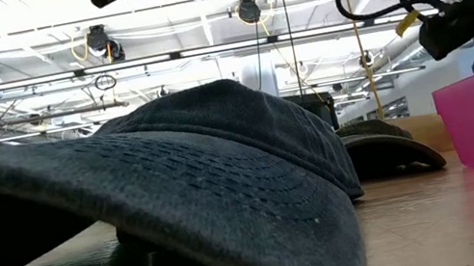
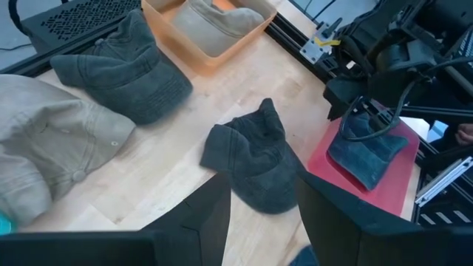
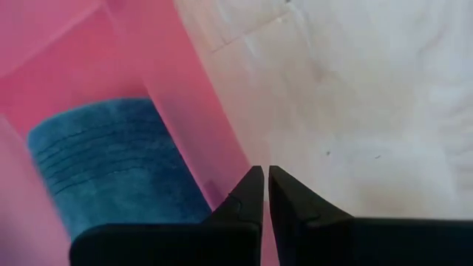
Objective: Pick & Place hat
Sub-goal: Adjust the red bin
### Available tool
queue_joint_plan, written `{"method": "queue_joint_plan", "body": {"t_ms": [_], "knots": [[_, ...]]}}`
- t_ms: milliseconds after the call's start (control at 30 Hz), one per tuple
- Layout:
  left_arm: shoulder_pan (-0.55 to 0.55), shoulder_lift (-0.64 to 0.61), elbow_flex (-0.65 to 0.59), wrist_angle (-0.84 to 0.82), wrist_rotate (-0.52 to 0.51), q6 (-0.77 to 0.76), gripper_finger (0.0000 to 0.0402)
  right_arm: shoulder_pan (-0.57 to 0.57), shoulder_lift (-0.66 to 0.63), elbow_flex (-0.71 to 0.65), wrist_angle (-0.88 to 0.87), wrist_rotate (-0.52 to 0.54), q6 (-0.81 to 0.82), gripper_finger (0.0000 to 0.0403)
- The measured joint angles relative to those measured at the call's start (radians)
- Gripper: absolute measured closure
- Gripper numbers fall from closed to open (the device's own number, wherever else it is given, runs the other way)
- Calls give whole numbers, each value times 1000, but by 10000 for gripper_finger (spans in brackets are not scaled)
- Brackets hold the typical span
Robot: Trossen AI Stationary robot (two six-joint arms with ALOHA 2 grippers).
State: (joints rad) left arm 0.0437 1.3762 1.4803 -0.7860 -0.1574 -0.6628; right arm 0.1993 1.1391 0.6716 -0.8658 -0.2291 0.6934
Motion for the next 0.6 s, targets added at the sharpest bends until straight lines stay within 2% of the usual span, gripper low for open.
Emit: {"method": "queue_joint_plan", "body": {"t_ms": [133,300,600], "knots": [[0,0,0,0,0,0,238,14,0,0,22,-28,17,402],[0,0,0,-2,0,0,238,56,0,0,26,-33,116,402],[0,0,0,-2,0,1,238,167,0,0,67,-32,242,402]]}}
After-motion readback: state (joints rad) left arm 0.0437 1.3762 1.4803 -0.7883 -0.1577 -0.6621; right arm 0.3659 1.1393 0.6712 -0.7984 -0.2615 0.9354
